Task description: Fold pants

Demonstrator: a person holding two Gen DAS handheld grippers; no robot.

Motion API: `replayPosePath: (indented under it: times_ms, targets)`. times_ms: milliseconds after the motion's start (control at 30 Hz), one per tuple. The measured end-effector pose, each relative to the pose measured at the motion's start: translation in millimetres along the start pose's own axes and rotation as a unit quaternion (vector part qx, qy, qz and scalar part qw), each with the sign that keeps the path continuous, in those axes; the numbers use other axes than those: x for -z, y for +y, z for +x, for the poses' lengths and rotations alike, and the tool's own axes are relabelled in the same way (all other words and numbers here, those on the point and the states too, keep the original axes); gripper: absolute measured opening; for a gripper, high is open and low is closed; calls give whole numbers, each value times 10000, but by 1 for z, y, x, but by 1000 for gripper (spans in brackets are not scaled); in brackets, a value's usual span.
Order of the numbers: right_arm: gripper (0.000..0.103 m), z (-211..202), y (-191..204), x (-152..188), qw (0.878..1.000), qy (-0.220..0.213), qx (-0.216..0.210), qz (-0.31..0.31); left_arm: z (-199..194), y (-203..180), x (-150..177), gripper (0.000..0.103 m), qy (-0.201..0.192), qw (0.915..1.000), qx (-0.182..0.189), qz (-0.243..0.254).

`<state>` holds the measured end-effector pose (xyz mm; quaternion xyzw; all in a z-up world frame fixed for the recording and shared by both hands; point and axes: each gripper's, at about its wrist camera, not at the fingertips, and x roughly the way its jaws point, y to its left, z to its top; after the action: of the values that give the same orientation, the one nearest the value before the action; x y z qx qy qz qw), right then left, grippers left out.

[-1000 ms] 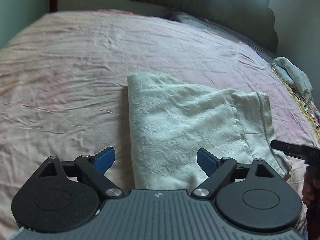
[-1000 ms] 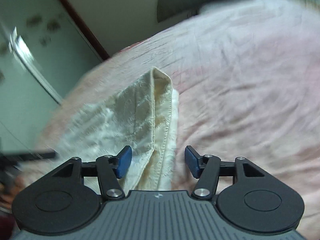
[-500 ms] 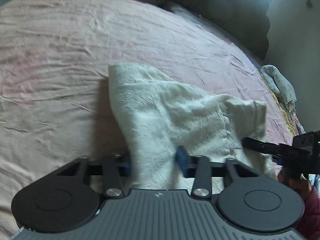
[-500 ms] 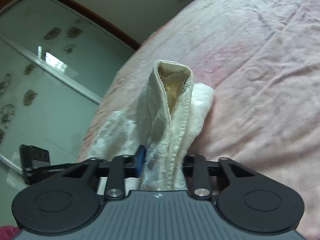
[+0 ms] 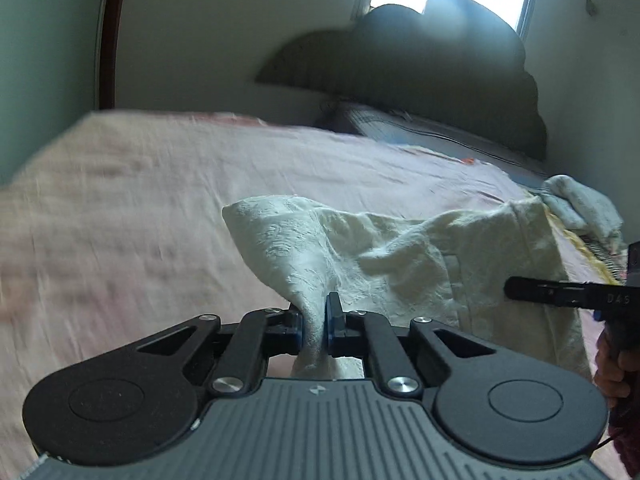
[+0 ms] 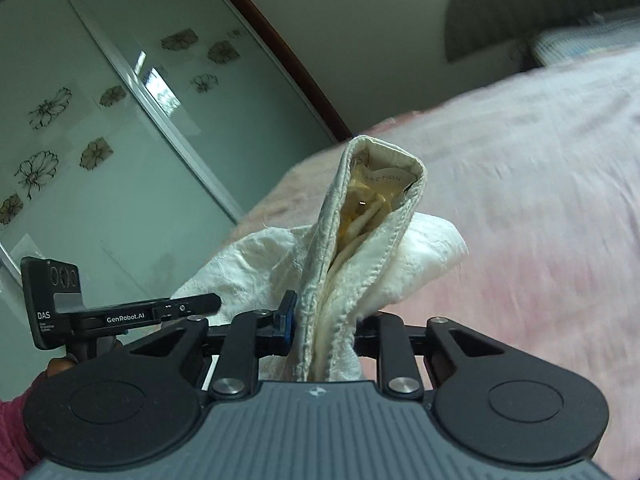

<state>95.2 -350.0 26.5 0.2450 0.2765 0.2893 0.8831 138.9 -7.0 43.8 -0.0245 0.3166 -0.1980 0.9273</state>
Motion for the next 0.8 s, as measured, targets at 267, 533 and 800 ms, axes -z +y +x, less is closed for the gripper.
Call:
replayPosePath:
  times_ms: [267, 533, 800]
  targets:
    - [24, 78, -15, -38, 9962, 191, 813, -257, 106, 18, -40, 12, 579, 9954, -766, -9]
    - [63, 60, -44, -3, 9756, 89, 2184, 214, 93, 10, -17, 53, 586, 9891, -1261, 490]
    - [65, -35, -18, 60, 9909, -398, 334, 1243, 22, 0, 17, 73, 461, 9929, -1078, 215]
